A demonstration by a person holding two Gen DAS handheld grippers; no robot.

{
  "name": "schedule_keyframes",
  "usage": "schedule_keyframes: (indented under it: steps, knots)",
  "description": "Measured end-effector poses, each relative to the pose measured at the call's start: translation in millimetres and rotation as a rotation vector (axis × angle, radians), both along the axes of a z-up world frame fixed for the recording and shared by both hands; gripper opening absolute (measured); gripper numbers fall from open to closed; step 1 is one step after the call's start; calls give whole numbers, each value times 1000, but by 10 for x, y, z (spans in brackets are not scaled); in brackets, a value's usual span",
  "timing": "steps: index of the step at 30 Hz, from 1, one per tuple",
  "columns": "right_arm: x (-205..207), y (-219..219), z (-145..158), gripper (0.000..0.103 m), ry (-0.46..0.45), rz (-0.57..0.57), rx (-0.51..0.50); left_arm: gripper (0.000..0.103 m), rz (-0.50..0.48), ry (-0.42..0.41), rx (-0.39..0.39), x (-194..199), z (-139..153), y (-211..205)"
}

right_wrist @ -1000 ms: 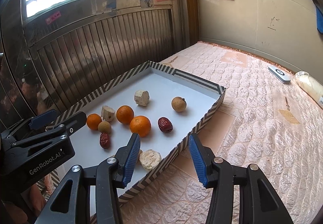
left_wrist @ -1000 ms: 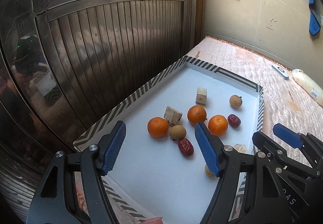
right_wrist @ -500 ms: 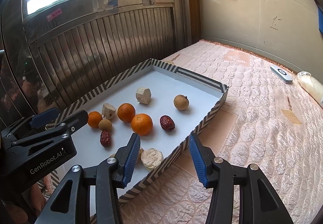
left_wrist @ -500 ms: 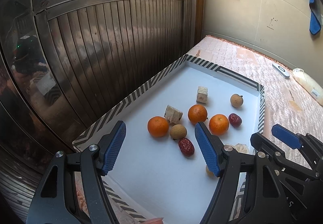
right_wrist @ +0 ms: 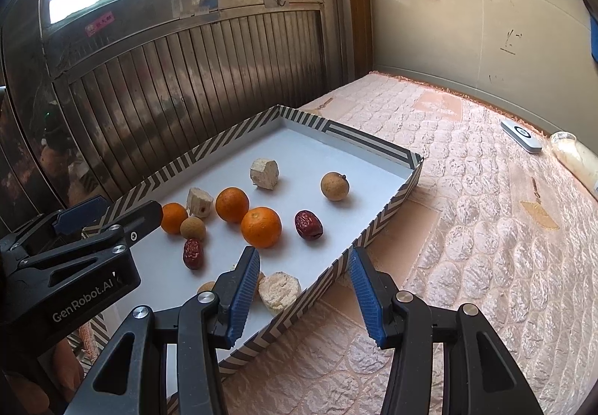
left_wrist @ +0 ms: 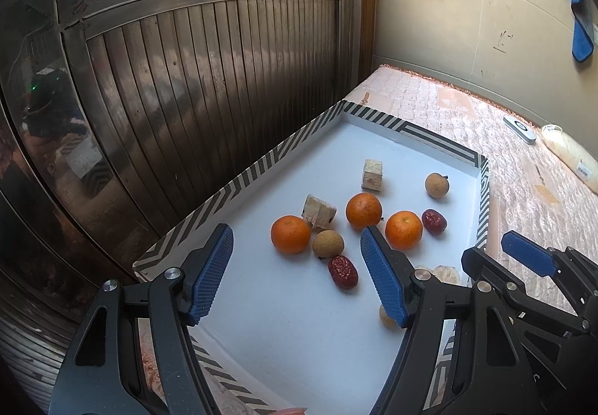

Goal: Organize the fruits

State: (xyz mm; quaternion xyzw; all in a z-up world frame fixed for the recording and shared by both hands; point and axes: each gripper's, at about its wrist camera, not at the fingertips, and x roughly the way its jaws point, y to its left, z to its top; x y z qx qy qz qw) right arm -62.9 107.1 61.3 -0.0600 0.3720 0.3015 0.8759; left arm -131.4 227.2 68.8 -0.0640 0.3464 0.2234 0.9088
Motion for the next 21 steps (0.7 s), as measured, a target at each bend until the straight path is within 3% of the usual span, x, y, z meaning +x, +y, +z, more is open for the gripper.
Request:
schedule_keyframes:
  steps: [16,21]
  knots:
    - [0,-36,3,48,-2,-9,-2,72,-15,-19,43,27,46,-109]
    - [-23,-297,49,48,-16,-76,-11,72,-117,-54,63,124,164,-460]
